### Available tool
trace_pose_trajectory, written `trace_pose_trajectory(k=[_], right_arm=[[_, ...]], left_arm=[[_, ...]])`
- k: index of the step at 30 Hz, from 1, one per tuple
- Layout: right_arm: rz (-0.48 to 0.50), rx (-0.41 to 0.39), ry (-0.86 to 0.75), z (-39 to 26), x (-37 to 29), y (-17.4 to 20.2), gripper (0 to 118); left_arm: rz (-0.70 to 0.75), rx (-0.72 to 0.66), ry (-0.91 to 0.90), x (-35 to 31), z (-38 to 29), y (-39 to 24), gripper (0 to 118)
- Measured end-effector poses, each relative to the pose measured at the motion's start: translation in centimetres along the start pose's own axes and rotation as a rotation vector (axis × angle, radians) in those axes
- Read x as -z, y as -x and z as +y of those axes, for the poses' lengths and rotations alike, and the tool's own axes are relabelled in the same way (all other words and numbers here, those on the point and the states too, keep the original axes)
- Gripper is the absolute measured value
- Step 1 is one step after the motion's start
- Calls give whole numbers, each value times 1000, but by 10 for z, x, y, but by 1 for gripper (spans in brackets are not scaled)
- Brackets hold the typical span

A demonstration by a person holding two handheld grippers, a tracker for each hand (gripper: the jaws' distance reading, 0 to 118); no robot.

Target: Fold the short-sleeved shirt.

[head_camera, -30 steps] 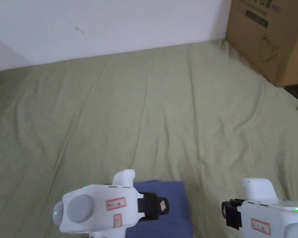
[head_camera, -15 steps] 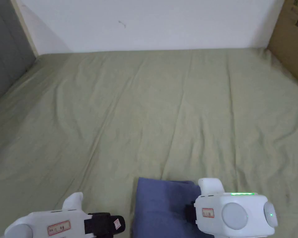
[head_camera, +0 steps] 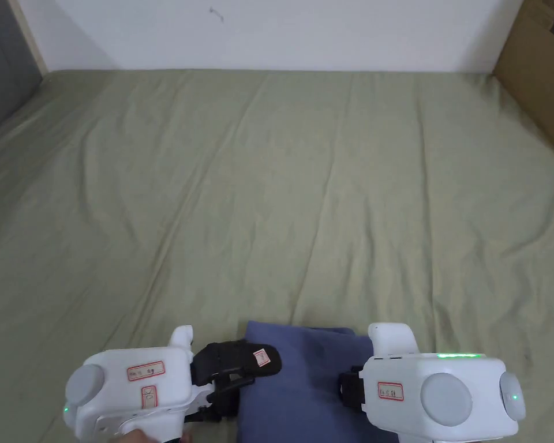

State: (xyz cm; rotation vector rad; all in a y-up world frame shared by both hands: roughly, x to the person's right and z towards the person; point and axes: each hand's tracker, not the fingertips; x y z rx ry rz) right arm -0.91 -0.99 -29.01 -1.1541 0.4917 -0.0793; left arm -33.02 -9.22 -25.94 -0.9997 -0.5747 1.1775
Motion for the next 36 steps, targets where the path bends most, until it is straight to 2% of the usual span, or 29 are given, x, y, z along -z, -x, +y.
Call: trace_pose_trajectory(k=[2, 3, 4, 5, 6, 7, 8, 10, 11, 14, 18, 24, 28, 32, 33, 34, 36], right_arm=[[2, 3, 2, 0, 0, 0, 0], [3, 5, 2, 1, 0, -1, 0], [4, 9, 4, 1, 0, -1, 0], [4, 13, 6, 1, 0, -1, 0], [3, 15, 7, 2, -1, -1, 0], [1, 17, 7, 2, -2, 0, 0], [-5, 14, 5, 2, -4, 2, 0], [-1, 17, 4, 3, -6, 4, 0], [2, 22, 3, 3, -8, 5, 0], [17, 34, -19, 5, -18, 12, 0], [13, 24, -65, 10, -31, 24, 0], [-23, -23, -104, 15, -36, 34, 0], [-29, -10, -83, 15, -28, 33, 0], [-47, -13, -57, 12, -19, 35, 0], [-47, -15, -50, 12, -17, 36, 0], [-47, -16, -46, 11, -16, 36, 0], [-44, -23, -37, 10, -13, 38, 0]], left_arm=[[-53, 23, 40, 11, 6, -1, 114], [-66, 29, 63, 16, 9, -1, 110], [-62, 16, 90, 21, 11, -1, 102], [-43, 24, 124, 25, 13, -2, 82], [5, 66, 144, 27, 15, -7, 30], [101, 115, 156, 27, 16, -10, 28], [182, 154, 165, 29, 17, -8, 28], [72, 90, 171, 24, 18, -7, 28], [85, 96, 156, 20, 18, -10, 28], [177, 223, 137, 0, 23, -24, 28], [277, 273, 111, -58, 48, -34, 28], [681, 302, 49, -172, 95, -33, 28], [1028, 341, 68, -233, 122, -33, 28], [1425, 386, 82, -262, 139, -27, 28], [1494, 393, 70, -267, 143, -22, 32], [1507, 390, 56, -271, 144, -17, 51], [1474, 405, 38, -274, 141, -11, 107]])
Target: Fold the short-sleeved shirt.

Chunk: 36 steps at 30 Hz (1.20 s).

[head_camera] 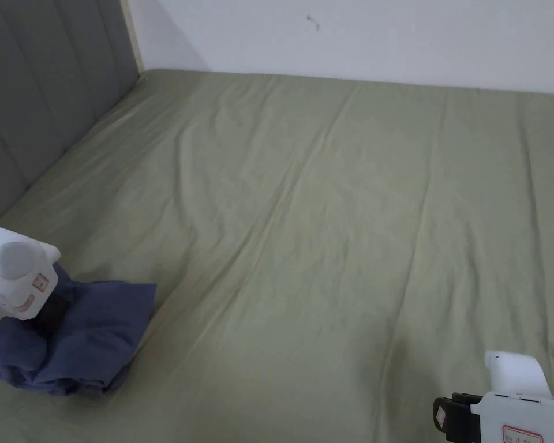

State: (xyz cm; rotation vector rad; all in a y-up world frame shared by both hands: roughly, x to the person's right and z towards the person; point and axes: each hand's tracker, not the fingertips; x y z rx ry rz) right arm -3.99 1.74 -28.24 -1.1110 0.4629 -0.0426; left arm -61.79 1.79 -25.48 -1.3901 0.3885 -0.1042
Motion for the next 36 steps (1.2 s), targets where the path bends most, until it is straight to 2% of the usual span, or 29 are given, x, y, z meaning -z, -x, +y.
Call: trace_pose_trajectory(k=[1, 3, 5, 8, 9, 10, 11, 12, 18, 23, 26, 28, 30, 32, 36], right_arm=[[0, -5, 7, 0, 2, 1, 0], [1, -13, 15, -1, 3, 2, 0], [6, -17, 15, -1, 2, 2, 0], [21, -4, 14, 0, 2, -1, 0], [27, -1, 10, -1, 1, -2, 0], [29, -1, 9, -1, 0, -3, 0], [30, 1, 5, -1, -2, -4, 0], [36, 2, -3, -3, -4, -6, 0], [41, 33, -59, -8, -25, -23, 0], [-23, -6, -144, -16, -50, -33, 0], [-69, 22, -338, -20, -82, -33, 0], [-131, -46, -462, -13, -107, -24, 0], [-204, -117, -577, -5, -131, -16, 0], [-232, -132, -634, 8, -153, -11, 0], [-251, -131, -749, 23, -190, -12, 0]], left_arm=[[84, -1, -17, 1, -2, -1, 115], [139, -12, -38, -6, -6, 3, 113], [-38, -131, -97, -20, -8, 8, 112], [-166, -287, -139, -39, -11, 5, 111], [-226, -314, -164, -47, -15, -2, 98], [-288, -314, -178, -53, -17, -12, 69], [-328, -300, -186, -58, -20, -24, 25], [-355, -296, -208, -63, -25, -39, 0], [-364, -281, -311, -100, -62, -137, 0], [-307, -187, -451, -156, -84, -214, 0], [-265, -248, -586, -198, -101, -258, 0], [-214, -256, -704, -227, -112, -282, 0], [-149, -187, -857, -260, -119, -307, 0], [-81, -161, -991, -288, -126, -325, 0], [-119, -182, -1159, -331, -134, -345, 0]])
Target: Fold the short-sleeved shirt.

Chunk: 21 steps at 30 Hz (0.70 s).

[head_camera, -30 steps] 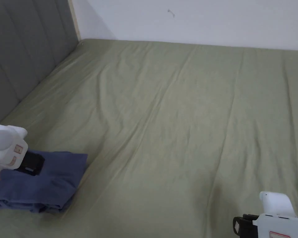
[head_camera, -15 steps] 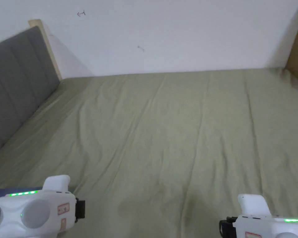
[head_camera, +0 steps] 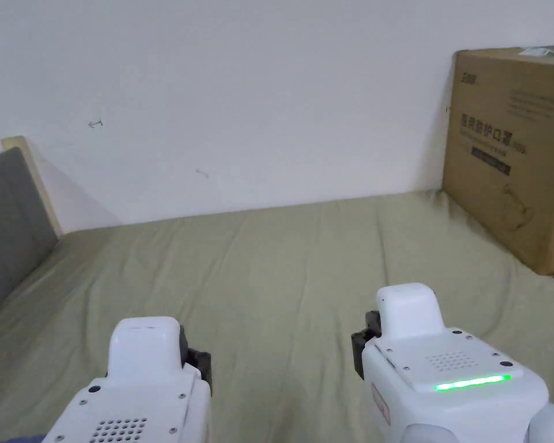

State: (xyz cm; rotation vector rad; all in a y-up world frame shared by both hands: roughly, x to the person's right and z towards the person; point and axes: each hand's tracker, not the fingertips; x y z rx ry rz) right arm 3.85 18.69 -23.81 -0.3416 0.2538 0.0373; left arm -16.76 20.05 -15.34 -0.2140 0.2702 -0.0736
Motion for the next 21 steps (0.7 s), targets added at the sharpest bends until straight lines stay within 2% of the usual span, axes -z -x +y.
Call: trace_pose_trajectory(k=[4, 9, 13, 14, 15, 16, 17, 18, 19, 20, 21], right_arm=[[-62, -56, -119, 17, -19, -4, 0], [-47, -3, -167, 22, -33, -8, 0], [-75, -31, -216, 20, -37, -6, 0], [-73, -27, -217, 21, -37, -6, 1], [-74, -19, -221, 22, -38, -6, 11], [-71, -15, -227, 22, -38, -5, 26], [-69, -18, -223, 25, -37, -4, 49], [-75, -27, -208, 27, -34, -2, 81], [-83, -27, -202, 27, -32, -1, 94], [-99, -19, -207, 25, -31, 1, 96], [-114, -15, -222, 24, -31, 2, 96]], left_arm=[[44, 62, -91, -11, 15, -17, 0], [0, 11, -56, -7, 26, -11, 0], [-11, -21, -45, -5, 28, -1, 0], [-11, -25, -45, -5, 29, 0, 0], [-10, -28, -48, -6, 28, 2, 0], [-9, -33, -57, -6, 27, 4, 7], [-3, -40, -57, -5, 28, 6, 26], [-5, -52, -53, -4, 29, 8, 62], [-17, -73, -51, -2, 29, 13, 80], [-29, -99, -48, 0, 29, 17, 91], [-30, -109, -51, 1, 28, 21, 95]])
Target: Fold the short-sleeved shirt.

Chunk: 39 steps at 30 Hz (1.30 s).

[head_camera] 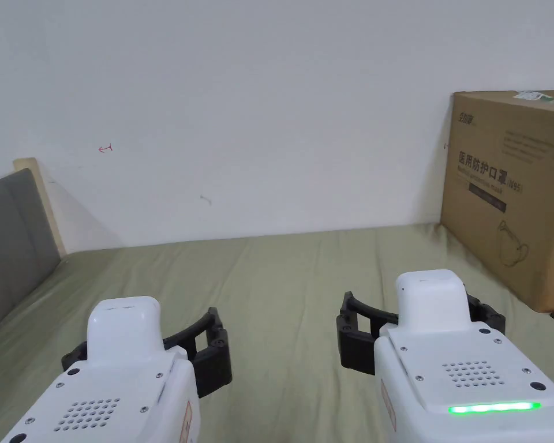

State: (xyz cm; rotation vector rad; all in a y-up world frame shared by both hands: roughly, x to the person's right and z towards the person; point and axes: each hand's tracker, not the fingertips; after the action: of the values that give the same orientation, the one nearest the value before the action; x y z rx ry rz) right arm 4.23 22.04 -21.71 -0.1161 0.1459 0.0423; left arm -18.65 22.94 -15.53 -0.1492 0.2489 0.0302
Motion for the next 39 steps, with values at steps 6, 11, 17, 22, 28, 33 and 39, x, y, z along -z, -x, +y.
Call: trace_pose_trajectory(k=[6, 11, 17, 22, 28, 33, 39], right_arm=[[-27, -35, 0, 2, 8, 7, 108], [-13, -27, 26, -1, 12, 7, 109], [-5, -37, 42, -2, 14, 8, 110], [6, -47, 45, -3, 15, 9, 110], [1, -59, 43, -3, 14, 10, 110], [-8, -25, 37, -3, 14, 6, 110], [-5, -28, 46, -4, 15, 6, 110]], left_arm=[[50, 27, -23, 0, 5, 2, 114], [56, 65, -6, 0, 9, -2, 114], [52, 132, -44, -7, 2, -8, 114], [-28, 37, 24, -4, 6, -4, 114], [13, 70, 22, -1, 7, -6, 114], [2, 56, 32, 3, 8, -2, 116], [8, 42, 24, 3, 6, -1, 116]])
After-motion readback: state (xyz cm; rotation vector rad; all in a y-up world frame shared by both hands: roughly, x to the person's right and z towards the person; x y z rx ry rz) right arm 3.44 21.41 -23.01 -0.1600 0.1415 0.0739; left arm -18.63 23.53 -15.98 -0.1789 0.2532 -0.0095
